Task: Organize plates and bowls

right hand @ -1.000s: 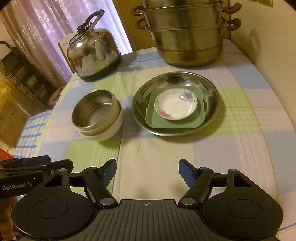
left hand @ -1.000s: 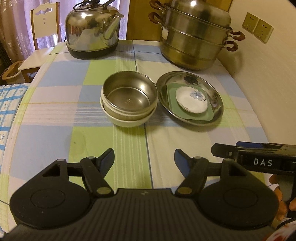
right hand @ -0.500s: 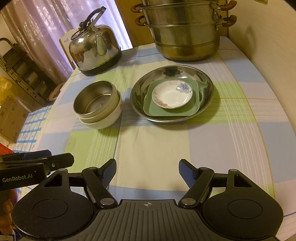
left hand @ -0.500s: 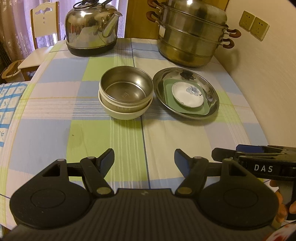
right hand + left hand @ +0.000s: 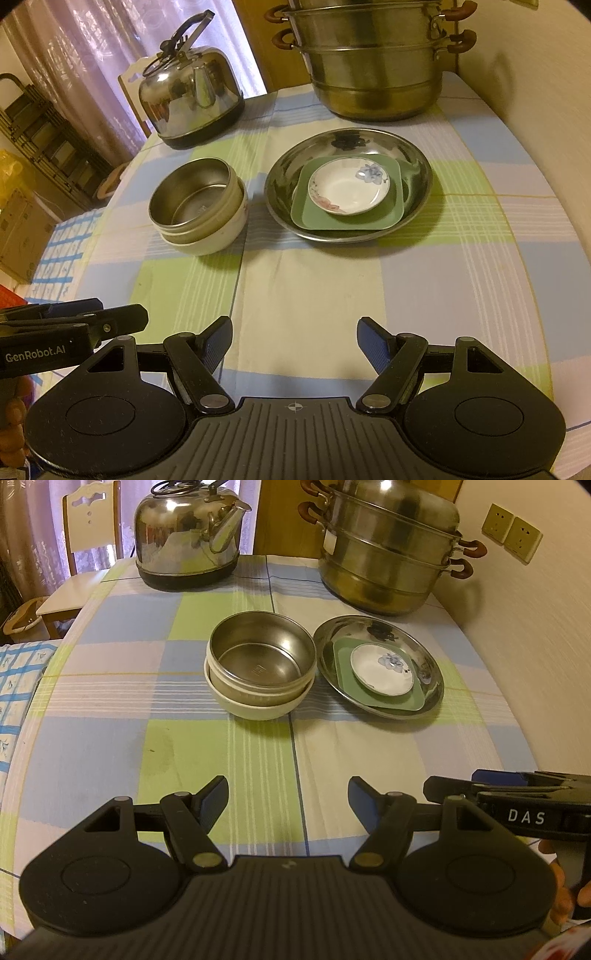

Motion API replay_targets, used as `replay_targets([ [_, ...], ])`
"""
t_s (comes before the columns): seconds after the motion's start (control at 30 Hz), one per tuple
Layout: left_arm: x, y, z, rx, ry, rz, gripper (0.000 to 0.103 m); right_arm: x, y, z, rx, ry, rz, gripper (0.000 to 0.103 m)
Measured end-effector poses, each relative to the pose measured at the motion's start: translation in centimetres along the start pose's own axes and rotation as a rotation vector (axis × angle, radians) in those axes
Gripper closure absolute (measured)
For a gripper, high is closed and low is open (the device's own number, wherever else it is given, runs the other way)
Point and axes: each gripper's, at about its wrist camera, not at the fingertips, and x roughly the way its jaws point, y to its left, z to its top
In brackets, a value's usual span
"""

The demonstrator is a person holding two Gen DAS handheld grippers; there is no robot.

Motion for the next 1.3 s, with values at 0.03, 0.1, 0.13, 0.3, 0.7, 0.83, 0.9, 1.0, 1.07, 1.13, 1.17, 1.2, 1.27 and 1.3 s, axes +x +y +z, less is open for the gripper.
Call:
replay_targets([
  [0.03, 0.0, 0.0, 0.0, 0.0, 0.0, -0.001, 0.033, 0.1, 0.1, 0.1, 0.001, 0.001, -0.001, 0.029],
  [0.1, 0.1, 0.4, 0.3, -0.001, 0.002, -0.001, 0.033, 0.4, 0.5, 0.3, 0.002, 0.004, -0.001, 0.029],
  [0.13, 0.1, 0.3, 0.2, -0.001, 0.002, -0.001, 0.033, 0.5, 0.6, 0.3, 0.003, 0.005, -0.002, 0.029],
  [0.3, 0.5, 1.6, 0.9, -0.005, 0.005, -0.003, 0.034, 1.3, 1.1, 0.9, 0.004, 0.013, -0.004, 0.029],
  [0.7, 1.4, 5.0, 4.1, -0.01, -0.037, -0.003, 0.034, 3.7, 2.7, 2.8, 0.011, 0.022, -0.008, 0.029],
  [0.83, 2.2, 6.0, 5.6, -0.008, -0.053, -0.008, 0.034, 4.8, 3.3, 4.1, 0.027, 0.014, -0.01, 0.029],
  [0.9, 2.9, 6.5, 6.3, -0.009, -0.055, -0.015, 0.034, 5.3, 3.6, 4.8, 0.039, 0.007, -0.006, 0.029],
  [1.0, 4.0, 7.1, 7.4, -0.018, -0.048, -0.035, 0.034, 6.1, 4.0, 5.9, 0.057, -0.005, 0.007, 0.029],
  [1.07, 4.7, 7.3, 8.1, -0.012, -0.047, -0.041, 0.034, 6.8, 4.3, 6.7, 0.074, -0.013, 0.014, 0.029],
  [1.13, 5.5, 7.4, 8.8, -0.003, -0.041, -0.04, 0.034, 7.5, 4.5, 7.4, 0.091, -0.017, 0.025, 0.029],
  [1.17, 5.9, 7.4, 9.1, 0.003, -0.04, -0.041, 0.034, 8.0, 4.6, 7.7, 0.103, -0.017, 0.031, 0.029],
  [1.2, 6.4, 7.4, 9.4, 0.008, -0.032, -0.038, 0.035, 8.4, 4.6, 8.0, 0.117, -0.015, 0.034, 0.029],
  [1.27, 7.2, 7.5, 9.8, 0.018, -0.019, -0.037, 0.037, 9.2, 4.7, 8.5, 0.14, -0.013, 0.039, 0.029],
  [1.3, 7.8, 7.6, 10.0, 0.021, -0.01, -0.036, 0.038, 9.6, 4.6, 8.7, 0.154, -0.012, 0.038, 0.029],
])
